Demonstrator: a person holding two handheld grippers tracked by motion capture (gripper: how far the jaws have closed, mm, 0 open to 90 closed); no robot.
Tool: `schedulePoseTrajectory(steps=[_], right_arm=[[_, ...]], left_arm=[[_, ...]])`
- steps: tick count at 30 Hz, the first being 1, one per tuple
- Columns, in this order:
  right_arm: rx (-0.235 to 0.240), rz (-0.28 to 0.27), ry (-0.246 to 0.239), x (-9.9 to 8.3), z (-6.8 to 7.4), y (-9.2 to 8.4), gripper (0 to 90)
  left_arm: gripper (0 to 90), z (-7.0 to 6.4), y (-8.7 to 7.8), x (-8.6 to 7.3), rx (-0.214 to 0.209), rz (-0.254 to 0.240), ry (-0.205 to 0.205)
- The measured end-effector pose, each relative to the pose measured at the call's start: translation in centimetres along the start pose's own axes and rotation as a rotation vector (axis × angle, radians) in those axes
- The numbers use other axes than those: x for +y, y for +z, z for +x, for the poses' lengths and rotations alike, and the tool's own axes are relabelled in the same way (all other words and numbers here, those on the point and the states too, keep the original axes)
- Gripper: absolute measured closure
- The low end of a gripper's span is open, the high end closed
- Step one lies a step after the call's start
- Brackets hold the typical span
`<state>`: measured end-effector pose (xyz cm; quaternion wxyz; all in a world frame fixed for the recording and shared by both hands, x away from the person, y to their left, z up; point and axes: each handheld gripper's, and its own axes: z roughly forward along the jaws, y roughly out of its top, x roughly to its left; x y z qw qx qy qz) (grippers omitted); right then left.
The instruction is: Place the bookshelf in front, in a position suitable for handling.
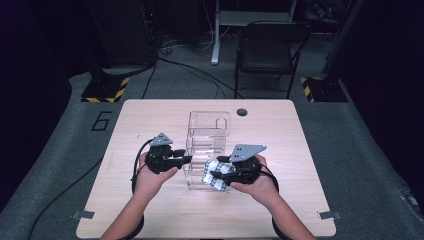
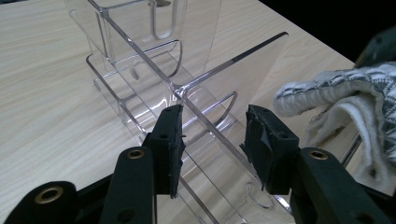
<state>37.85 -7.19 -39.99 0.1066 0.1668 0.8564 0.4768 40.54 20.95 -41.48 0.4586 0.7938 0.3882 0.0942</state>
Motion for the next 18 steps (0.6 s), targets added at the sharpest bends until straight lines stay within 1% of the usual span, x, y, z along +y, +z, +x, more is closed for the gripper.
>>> schedulePoseTrajectory(steps=[1, 2, 3, 5, 6, 7, 8, 9, 10, 11, 12, 13, 14, 16, 17, 18], right_arm=[[0.000, 0.000, 0.000, 0.0, 0.0, 0.0, 53.5], [0.026, 0.029, -0.011, -0.3, 0.2, 0.4, 56.6], [0.018, 0.034, -0.016, -0.4, 0.2, 0.5, 55.8], [0.018, 0.017, 0.001, -0.5, 0.2, 0.3, 49.6], [0.006, 0.011, 0.013, -0.6, 0.1, 0.3, 48.3], [-0.005, 0.015, 0.014, -0.7, 0.0, 0.3, 50.0], [-0.008, 0.031, 0.003, -0.9, 0.0, 0.4, 53.5], [-0.008, 0.031, 0.003, -0.9, 0.0, 0.4, 53.5], [-0.006, 0.057, -0.022, -1.1, 0.1, 0.5, 55.6], [-0.012, 0.056, -0.043, -1.5, 0.1, 0.5, 57.4], [0.008, 0.063, -0.027, -1.5, 0.0, 0.4, 58.1], [0.008, 0.063, -0.027, -1.5, 0.0, 0.4, 58.1], [0.018, 0.052, -0.031, -1.5, -0.2, 0.5, 59.3], [0.024, 0.047, -0.023, -1.6, -0.2, 0.5, 60.1], [0.042, 0.034, -0.028, -1.7, -0.3, 0.6, 61.9], [0.042, 0.034, -0.028, -1.7, -0.3, 0.6, 61.9]], left_arm=[[56.9, 0.0, 0.0, 0.0, 0.000, 0.000, 0.000], [56.9, 0.0, 0.0, 0.0, 0.000, -0.002, 0.001], [56.8, 0.0, 0.0, 0.0, 0.002, 0.000, 0.002], [56.8, 0.0, 0.1, 0.0, 0.005, -0.004, 0.002], [56.8, 0.0, 0.1, 0.0, 0.006, -0.004, 0.003], [56.7, 0.0, 0.1, 0.0, 0.005, -0.002, 0.001], [56.8, 0.0, 0.1, 0.1, 0.005, 0.000, 0.001], [56.7, 0.0, 0.1, 0.1, 0.005, 0.000, 0.001], [56.7, 0.0, 0.1, 0.1, 0.003, 0.008, 0.002], [56.8, 0.0, 0.1, 0.1, 0.004, 0.009, 0.002], [56.9, 0.0, 0.2, 0.1, 0.010, 0.004, 0.003], [57.0, 0.0, 0.2, 0.1, 0.010, 0.004, 0.003], [57.1, 0.0, 0.2, 0.1, 0.015, 0.003, 0.005], [57.5, 0.0, 0.2, 0.1, 0.016, 0.006, 0.001], [57.7, 0.1, 0.3, 0.1, 0.017, 0.002, 0.017], [57.8, 0.1, 0.3, 0.1, 0.017, 0.002, 0.017]])
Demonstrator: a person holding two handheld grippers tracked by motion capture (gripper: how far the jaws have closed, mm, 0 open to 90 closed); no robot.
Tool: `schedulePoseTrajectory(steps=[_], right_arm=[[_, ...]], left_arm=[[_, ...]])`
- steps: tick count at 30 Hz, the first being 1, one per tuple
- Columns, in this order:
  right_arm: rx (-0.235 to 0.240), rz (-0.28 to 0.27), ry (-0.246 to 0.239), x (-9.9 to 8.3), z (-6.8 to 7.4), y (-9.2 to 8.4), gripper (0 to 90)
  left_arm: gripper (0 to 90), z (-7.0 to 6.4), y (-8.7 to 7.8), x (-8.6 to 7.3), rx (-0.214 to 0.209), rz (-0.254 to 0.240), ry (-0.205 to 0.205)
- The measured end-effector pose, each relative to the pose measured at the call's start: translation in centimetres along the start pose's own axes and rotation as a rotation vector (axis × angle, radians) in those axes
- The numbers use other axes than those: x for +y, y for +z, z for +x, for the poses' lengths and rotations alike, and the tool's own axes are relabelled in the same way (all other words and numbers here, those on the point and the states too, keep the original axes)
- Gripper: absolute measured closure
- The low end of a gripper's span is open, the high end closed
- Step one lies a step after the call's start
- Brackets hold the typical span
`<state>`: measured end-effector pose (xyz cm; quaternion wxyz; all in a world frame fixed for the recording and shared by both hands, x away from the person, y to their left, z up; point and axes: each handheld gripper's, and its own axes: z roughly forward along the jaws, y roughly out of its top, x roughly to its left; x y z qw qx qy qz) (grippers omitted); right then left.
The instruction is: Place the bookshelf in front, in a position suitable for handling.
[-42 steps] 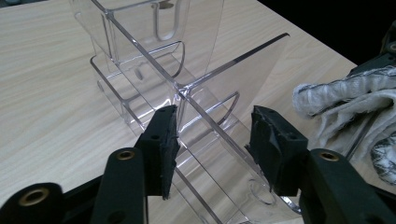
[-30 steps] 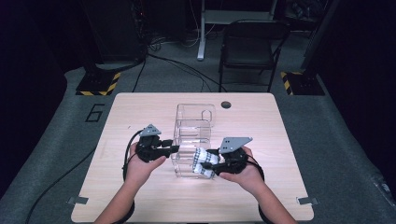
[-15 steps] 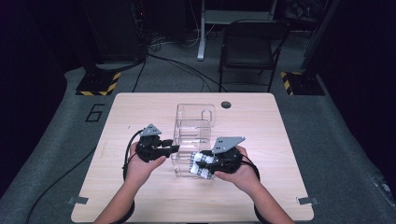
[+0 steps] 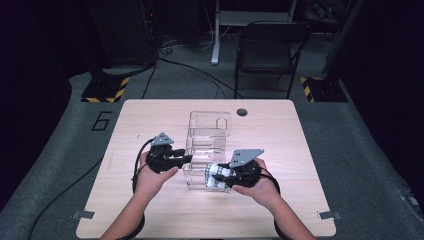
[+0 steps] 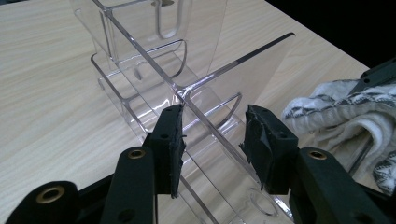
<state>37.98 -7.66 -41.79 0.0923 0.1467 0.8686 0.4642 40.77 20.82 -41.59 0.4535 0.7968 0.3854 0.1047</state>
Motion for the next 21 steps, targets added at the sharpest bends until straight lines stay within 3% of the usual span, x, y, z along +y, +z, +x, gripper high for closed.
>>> schedulePoseTrajectory(steps=[4, 11, 16, 21], right_arm=[[0.026, 0.002, 0.018, 0.1, 0.0, 0.3, 62.4], [0.017, 0.022, 0.005, 0.6, 0.2, 0.6, 64.3], [0.046, 0.002, 0.050, 0.3, 0.2, 0.5, 66.0], [0.008, 0.037, -0.001, 0.8, 1.9, 0.8, 66.8]], left_arm=[[58.0, 0.0, 0.0, -0.1, 0.001, 0.001, -0.020], [58.4, -0.1, -0.1, -0.3, 0.008, 0.014, 0.005], [60.2, -0.3, -0.4, -0.4, 0.010, 0.021, 0.007], [67.8, -0.6, -0.7, -0.3, 0.022, 0.024, 0.017]])
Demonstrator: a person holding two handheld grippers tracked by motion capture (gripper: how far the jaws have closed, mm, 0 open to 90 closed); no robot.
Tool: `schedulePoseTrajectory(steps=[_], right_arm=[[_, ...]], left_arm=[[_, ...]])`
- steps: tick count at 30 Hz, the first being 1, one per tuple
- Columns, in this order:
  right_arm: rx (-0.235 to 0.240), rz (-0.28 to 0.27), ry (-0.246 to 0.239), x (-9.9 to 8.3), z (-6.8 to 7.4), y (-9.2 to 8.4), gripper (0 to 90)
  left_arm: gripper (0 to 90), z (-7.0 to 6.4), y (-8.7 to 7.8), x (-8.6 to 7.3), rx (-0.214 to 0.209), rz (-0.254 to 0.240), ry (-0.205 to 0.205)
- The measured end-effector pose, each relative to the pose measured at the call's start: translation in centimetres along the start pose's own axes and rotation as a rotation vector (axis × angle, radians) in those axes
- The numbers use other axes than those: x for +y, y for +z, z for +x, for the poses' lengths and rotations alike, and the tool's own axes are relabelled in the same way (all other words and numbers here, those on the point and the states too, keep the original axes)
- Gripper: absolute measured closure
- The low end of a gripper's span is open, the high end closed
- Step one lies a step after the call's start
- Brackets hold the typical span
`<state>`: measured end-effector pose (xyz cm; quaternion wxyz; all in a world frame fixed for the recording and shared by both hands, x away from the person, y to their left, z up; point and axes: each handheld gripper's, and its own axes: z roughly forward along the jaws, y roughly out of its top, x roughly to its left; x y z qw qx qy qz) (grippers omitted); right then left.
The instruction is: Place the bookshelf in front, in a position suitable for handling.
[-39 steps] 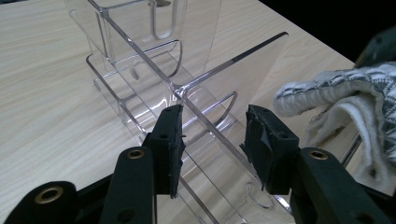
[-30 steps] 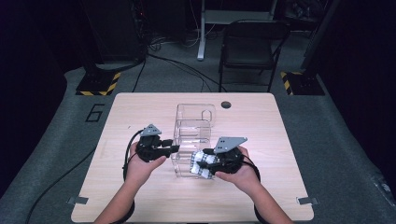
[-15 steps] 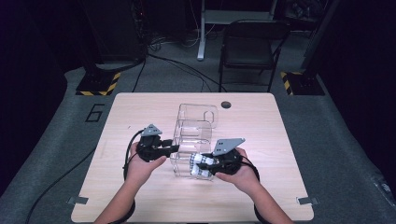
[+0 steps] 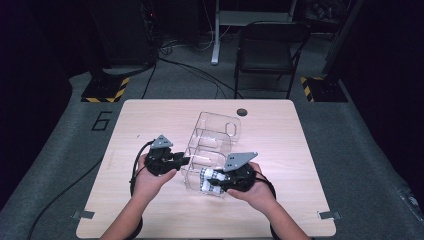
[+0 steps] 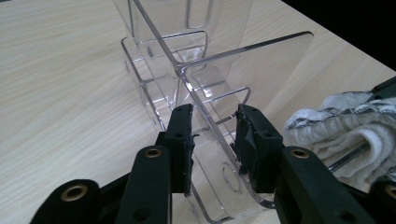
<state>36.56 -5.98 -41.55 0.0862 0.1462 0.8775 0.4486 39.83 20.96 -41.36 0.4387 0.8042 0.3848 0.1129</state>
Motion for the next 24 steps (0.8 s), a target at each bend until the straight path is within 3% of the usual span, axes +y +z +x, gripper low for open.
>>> schedulePoseTrajectory(steps=[3, 5, 8, 9, 14, 17, 22, 24], right_arm=[[-0.042, 0.006, -0.004, 0.1, 0.6, 0.0, 64.8], [-0.061, -0.007, 0.021, 0.1, 0.8, 0.0, 63.3], [-0.056, -0.025, 0.022, 0.0, 0.7, 0.0, 60.9], [-0.053, -0.043, 0.050, 0.0, 0.7, 0.1, 60.8], [-0.053, -0.029, 0.033, 0.4, 0.9, 0.1, 63.1], [-0.042, -0.043, 0.060, 0.9, 0.8, 0.2, 56.5], [-0.044, -0.050, 0.086, 1.6, 0.9, 0.7, 57.3], [-0.053, -0.050, 0.092, 2.1, 1.2, 1.3, 63.2]], left_arm=[[68.7, -0.3, -0.1, 0.0, 0.011, -0.003, -0.009], [69.7, -0.2, -0.2, 0.0, 0.021, -0.002, 0.001], [71.5, -0.3, -0.2, 0.1, 0.034, -0.011, -0.009], [72.9, -0.3, -0.3, 0.2, 0.040, -0.006, -0.005], [74.6, -0.4, -0.2, 0.2, 0.046, -0.014, -0.033], [75.7, -0.4, -0.2, 0.1, 0.049, -0.019, -0.043], [75.8, -0.4, -0.2, 0.2, 0.047, -0.013, -0.043], [75.7, -0.4, -0.2, 0.1, 0.043, -0.019, -0.047]])
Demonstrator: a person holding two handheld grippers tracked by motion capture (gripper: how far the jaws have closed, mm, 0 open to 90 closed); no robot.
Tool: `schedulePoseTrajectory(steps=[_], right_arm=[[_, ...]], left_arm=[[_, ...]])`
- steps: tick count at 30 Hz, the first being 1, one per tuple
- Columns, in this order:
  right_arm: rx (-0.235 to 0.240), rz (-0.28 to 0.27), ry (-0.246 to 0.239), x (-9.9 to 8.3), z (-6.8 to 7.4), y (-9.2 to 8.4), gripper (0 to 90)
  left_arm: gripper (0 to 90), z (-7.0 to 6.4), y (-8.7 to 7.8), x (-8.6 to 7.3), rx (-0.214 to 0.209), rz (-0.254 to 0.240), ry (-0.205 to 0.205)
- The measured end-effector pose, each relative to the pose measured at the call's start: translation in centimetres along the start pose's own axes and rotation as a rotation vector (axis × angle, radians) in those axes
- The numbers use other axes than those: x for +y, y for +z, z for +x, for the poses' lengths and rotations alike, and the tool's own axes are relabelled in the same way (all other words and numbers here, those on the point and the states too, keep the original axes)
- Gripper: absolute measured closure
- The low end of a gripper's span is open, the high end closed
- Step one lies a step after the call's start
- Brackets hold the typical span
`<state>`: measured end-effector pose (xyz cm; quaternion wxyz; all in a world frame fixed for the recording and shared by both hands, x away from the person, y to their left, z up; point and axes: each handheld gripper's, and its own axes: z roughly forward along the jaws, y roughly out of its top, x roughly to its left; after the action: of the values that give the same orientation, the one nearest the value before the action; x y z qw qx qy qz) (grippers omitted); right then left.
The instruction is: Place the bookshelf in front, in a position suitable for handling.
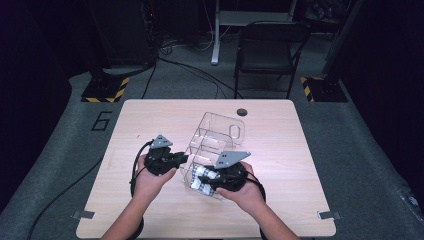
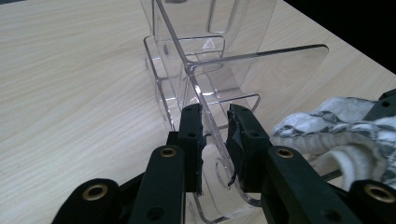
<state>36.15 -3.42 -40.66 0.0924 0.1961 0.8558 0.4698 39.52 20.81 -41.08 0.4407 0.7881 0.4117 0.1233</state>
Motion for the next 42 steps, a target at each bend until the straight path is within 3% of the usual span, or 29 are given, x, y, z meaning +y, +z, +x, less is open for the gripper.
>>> schedulePoseTrajectory(steps=[8, 10, 12, 16, 19, 23, 24, 29, 31, 36, 37, 40, 42], right_arm=[[-0.045, 0.010, -0.047, 0.1, 0.6, 1.4, 66.2], [-0.034, 0.005, -0.032, -0.3, 0.4, 1.2, 66.2], [-0.012, -0.012, 0.028, -0.8, 0.0, 0.8, 66.5], [-0.004, -0.034, 0.029, -1.3, -0.2, 0.7, 67.5], [0.007, -0.040, 0.033, -1.7, -0.3, 0.6, 67.9], [0.011, -0.043, 0.033, -1.8, -0.4, 0.6, 67.9], [0.012, -0.049, 0.046, -1.8, -0.4, 0.7, 67.9], [0.001, -0.044, 0.043, -1.6, -0.3, 0.8, 67.8], [0.007, -0.034, 0.035, -1.5, -0.4, 0.8, 67.7], [0.002, -0.040, 0.039, -1.6, -0.2, 0.8, 67.0], [-0.001, -0.039, 0.036, -1.6, -0.2, 0.8, 66.1], [-0.003, -0.043, 0.045, -1.5, -0.2, 0.8, 65.0], [0.002, -0.043, 0.043, -1.5, -0.2, 0.8, 63.9]], left_arm=[[75.3, 0.2, -0.1, -0.1, -0.017, -0.001, 0.007], [73.3, 0.1, -0.3, -0.2, -0.010, -0.009, 0.019], [66.6, 0.3, -0.7, -0.3, -0.024, -0.023, 0.019], [61.3, 0.6, -1.8, -0.4, -0.007, -0.073, 0.023], [55.2, 0.9, -2.8, -0.8, -0.022, -0.090, 0.024], [53.3, 1.1, -3.7, -1.8, -0.025, -0.105, 0.040], [53.3, 1.2, -3.8, -2.6, -0.035, -0.111, 0.028], [53.4, 1.5, -3.4, -4.5, -0.043, -0.092, 0.026], [53.7, 1.5, -2.9, -5.7, -0.085, -0.113, 0.019], [54.5, 1.2, -1.9, -7.0, -0.120, -0.087, 0.058], [54.5, 1.1, -1.3, -7.7, -0.155, -0.082, 0.052], [54.8, 0.9, -0.6, -8.3, -0.171, -0.075, 0.039], [55.1, 0.8, 0.0, -8.5, -0.184, -0.061, 0.052]])
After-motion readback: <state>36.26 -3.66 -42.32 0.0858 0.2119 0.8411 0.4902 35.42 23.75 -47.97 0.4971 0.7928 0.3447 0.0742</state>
